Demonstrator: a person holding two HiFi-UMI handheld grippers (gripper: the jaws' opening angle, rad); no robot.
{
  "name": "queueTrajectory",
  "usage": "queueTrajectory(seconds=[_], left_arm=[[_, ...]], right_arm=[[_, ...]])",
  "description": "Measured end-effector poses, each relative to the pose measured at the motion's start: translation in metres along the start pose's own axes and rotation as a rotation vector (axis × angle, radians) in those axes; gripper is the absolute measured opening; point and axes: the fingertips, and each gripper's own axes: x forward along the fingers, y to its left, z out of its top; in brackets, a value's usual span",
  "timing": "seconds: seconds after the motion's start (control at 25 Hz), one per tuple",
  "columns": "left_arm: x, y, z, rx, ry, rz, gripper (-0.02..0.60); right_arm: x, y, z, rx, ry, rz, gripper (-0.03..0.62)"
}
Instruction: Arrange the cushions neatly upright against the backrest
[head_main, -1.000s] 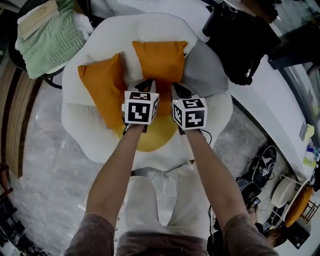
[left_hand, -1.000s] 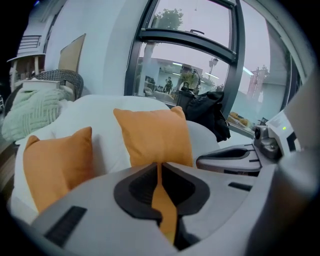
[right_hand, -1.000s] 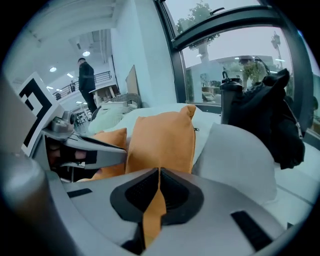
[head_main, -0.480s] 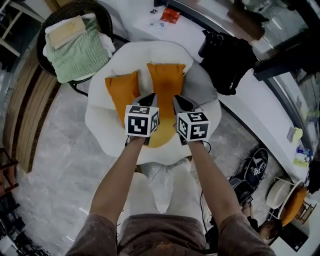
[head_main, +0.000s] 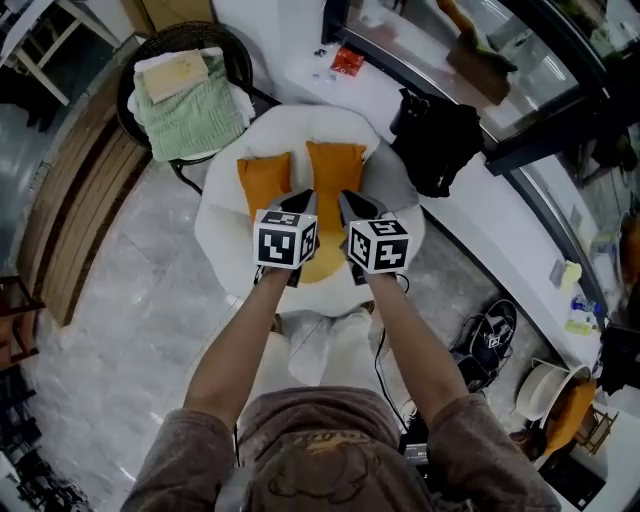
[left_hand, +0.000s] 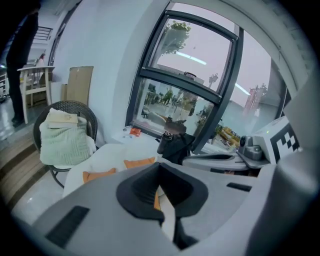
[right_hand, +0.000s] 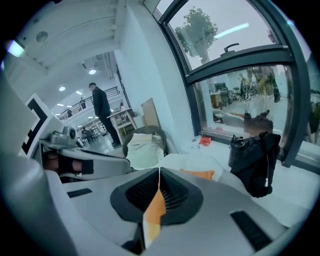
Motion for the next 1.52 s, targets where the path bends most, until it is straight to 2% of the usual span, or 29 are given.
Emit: queueTrajectory(seconds=[0.28, 0.56, 0.76, 1.04, 1.4, 1.52], left_arm=[[-0.044, -0.016, 0.023, -0.025, -0.024, -0.015, 0.005], [-0.097, -0.035, 0.043, 0.024, -0.064, -0.061, 0.005], [-0.141, -0.059, 0.052, 0.067, -0.096, -0.138, 0.005], [-0.197, -0.099, 0.066, 0.183, -0.182, -0.236, 0.005], [-0.259, -0.12, 0.092, 0.249, -0.364, -0.303, 0.005], [-0.269, -0.122, 0.093, 0.282, -0.392, -0.319, 0.005]], right_arm=[[-0.03, 0.025, 0.012, -0.025, 0.023, 0.034, 0.023], [-0.077, 0.059, 0.049, -0.061, -0.033, 0.128, 0.023], [-0.115, 0.088, 0.064, -0.116, -0.068, 0.204, 0.023], [-0.167, 0.139, 0.087, -0.256, -0.162, 0.297, 0.023], [-0.214, 0.195, 0.113, -0.373, -0.278, 0.416, 0.024], [-0.226, 0.206, 0.116, -0.405, -0.317, 0.459, 0.024]])
